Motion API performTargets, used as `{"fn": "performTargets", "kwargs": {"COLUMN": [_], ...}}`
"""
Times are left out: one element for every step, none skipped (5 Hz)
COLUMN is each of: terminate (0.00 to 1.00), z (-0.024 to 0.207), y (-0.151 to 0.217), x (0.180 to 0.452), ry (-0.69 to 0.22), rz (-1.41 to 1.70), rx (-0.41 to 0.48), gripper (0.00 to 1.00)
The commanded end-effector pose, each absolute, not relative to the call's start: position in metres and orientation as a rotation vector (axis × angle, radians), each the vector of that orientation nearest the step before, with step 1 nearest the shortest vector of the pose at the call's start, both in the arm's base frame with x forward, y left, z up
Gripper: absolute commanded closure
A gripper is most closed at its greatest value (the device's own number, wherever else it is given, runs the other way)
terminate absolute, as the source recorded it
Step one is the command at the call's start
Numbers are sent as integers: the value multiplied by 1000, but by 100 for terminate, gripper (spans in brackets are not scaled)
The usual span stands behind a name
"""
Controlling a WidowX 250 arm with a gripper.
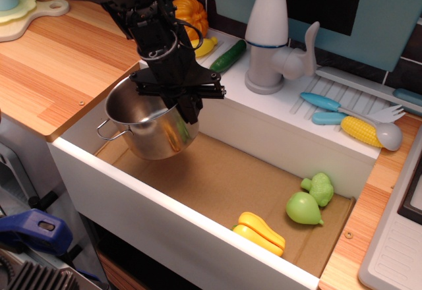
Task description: Put pot or pan in sink
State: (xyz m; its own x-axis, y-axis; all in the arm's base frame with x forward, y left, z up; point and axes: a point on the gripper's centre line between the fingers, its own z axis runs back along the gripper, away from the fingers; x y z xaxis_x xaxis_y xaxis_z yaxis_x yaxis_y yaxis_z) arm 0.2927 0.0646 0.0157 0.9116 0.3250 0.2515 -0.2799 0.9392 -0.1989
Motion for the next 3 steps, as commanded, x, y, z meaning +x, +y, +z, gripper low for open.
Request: {"fn": "performTargets", "kwargs": {"terminate": [0, 0, 100], "z": [9, 6, 6], "y": [72, 73, 73], "x": [297, 291, 291], "ry": [-311, -343, -343], "rz": [338, 410, 410], "rx": [-160, -181, -181], "gripper": [100, 0, 0]}}
